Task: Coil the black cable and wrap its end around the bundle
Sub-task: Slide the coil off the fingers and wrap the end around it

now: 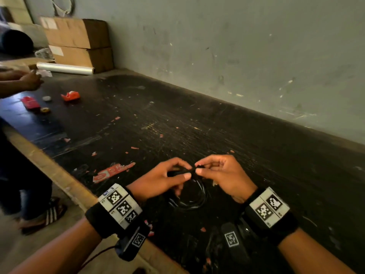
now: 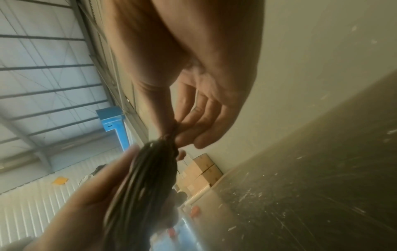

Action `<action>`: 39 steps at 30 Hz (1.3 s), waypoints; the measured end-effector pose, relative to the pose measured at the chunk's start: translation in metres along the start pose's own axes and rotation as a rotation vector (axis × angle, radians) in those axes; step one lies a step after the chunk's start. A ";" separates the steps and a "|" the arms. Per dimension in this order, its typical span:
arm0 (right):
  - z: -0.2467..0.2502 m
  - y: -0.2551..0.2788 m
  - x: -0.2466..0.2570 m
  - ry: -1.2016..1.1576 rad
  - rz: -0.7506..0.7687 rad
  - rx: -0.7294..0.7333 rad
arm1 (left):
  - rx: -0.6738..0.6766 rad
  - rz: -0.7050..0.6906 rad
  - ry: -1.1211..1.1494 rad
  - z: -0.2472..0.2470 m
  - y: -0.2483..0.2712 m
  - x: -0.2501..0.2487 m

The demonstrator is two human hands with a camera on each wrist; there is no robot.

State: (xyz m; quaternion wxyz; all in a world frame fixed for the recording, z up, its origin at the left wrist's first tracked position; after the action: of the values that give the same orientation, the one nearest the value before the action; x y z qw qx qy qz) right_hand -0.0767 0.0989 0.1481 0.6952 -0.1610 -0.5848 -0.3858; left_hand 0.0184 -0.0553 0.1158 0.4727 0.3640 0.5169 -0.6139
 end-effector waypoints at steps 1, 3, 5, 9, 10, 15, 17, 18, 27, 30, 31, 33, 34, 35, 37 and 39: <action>-0.003 -0.006 -0.001 -0.027 0.000 -0.030 | -0.109 0.043 0.078 0.008 0.004 0.006; -0.009 -0.015 -0.006 -0.081 -0.024 -0.065 | -0.270 0.121 0.254 0.019 0.014 0.021; -0.019 -0.024 -0.011 -0.126 -0.071 -0.064 | -0.344 0.215 0.289 0.024 0.026 0.037; -0.049 -0.044 -0.022 -0.184 -0.157 0.000 | -0.585 0.275 0.589 0.030 0.046 0.060; -0.057 -0.048 -0.024 -0.176 -0.170 0.021 | -0.666 0.250 0.688 0.034 0.047 0.063; -0.101 -0.077 -0.031 -0.152 -0.220 0.126 | -0.896 0.208 0.903 0.069 0.054 0.064; -0.117 -0.089 -0.031 -0.128 -0.219 0.172 | -0.890 0.225 0.837 0.085 0.058 0.064; -0.124 -0.094 -0.032 -0.111 -0.214 0.195 | -0.899 0.236 0.780 0.092 0.059 0.064; -0.165 -0.149 -0.058 0.605 -0.056 0.078 | -1.061 0.366 0.178 0.161 0.078 0.086; -0.177 -0.155 -0.067 0.957 -0.100 0.116 | -0.927 0.345 0.137 0.173 0.080 0.091; -0.180 -0.156 -0.069 1.019 -0.140 0.134 | -0.898 0.347 0.127 0.177 0.080 0.094; -0.185 -0.157 -0.075 1.097 -0.172 0.144 | -0.859 0.359 0.066 0.184 0.082 0.101; -0.188 -0.158 -0.078 1.126 -0.173 0.122 | -0.826 0.361 0.037 0.187 0.082 0.109; -0.190 -0.157 -0.078 1.144 -0.180 0.093 | -0.790 0.359 0.012 0.188 0.081 0.112; -0.192 -0.155 -0.076 1.124 -0.206 0.034 | -0.674 0.364 -0.044 0.190 0.077 0.121; -0.189 -0.152 -0.070 0.993 -0.235 -0.053 | -0.523 0.354 -0.107 0.186 0.070 0.120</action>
State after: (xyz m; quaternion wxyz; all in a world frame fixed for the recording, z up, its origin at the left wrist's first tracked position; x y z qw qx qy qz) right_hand -0.0581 -0.1032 -0.0020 0.8368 0.0908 -0.1882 -0.5060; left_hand 0.0583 -0.2636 0.0209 0.6762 0.2817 0.5604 -0.3865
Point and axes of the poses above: each hand's wrist, its own y-axis away from the middle knuckle, its own z-axis out of the back of the hand, x = y × z, the point moved 2 cm from there along -y, towards the middle knuckle, and after that the axes turned 15 degrees about -z, right-handed, at the moved point
